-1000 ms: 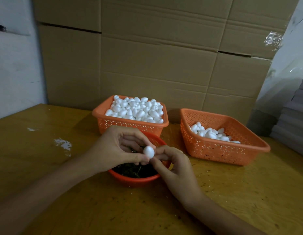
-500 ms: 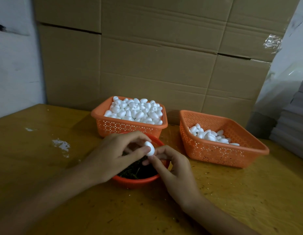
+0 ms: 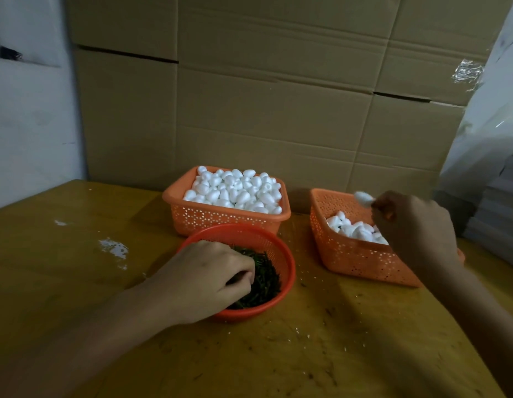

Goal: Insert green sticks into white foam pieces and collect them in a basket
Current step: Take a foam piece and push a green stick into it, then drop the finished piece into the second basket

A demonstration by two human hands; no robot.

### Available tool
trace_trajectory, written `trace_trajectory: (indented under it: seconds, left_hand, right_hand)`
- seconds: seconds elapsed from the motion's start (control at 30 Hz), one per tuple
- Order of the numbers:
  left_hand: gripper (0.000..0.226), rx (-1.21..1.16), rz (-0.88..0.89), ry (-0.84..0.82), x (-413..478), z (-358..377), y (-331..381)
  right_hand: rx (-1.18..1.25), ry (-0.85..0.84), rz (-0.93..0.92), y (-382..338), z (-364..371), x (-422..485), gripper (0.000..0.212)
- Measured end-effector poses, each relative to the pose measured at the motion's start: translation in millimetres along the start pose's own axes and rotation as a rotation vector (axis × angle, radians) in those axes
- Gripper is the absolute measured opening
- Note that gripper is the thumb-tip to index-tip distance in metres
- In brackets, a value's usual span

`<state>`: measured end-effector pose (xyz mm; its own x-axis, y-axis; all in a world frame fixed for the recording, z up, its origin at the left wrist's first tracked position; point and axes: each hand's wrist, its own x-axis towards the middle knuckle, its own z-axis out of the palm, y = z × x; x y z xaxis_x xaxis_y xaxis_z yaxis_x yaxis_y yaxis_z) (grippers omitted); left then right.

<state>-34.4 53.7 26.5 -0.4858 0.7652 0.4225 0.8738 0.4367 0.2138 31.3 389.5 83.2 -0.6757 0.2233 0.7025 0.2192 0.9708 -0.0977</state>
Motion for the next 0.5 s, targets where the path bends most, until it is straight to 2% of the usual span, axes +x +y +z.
trace_trajectory:
  seconds: [0.07,0.1,0.2,0.27,0.37,0.43,0.5]
  left_hand:
    - [0.05,-0.001,-0.004,-0.016,0,0,0]
    - [0.049,-0.005,-0.009,-0.022,0,1,0]
    - [0.05,-0.028,-0.025,-0.029,1,1,0]
    - [0.05,-0.032,-0.029,-0.023,0,2,-1]
    - [0.038,-0.015,-0.031,-0.036,-1,5,-3]
    - [0.033,0.022,-0.038,-0.038,-1,5,-6]
    - [0.035,0.034,-0.046,-0.043,2,3,-9]
  right_hand:
    - [-0.101,-0.139,0.018,6,1,1,0.018]
    - [-0.114,-0.136,0.009,5,0,1,0.018]
    - [-0.005,0.024,-0.12,-22,-5,-8,0.015]
    - [0.228,0.071,-0.227,-63,-3,-30,0.009]
    - [0.45,-0.144,-0.396,-122,19,-83,0.03]
    - [0.444,-0.25,-0.486,-139,34,-107,0.038]
    - [0.433,-0.31,-0.481,-137,40,-107,0.044]
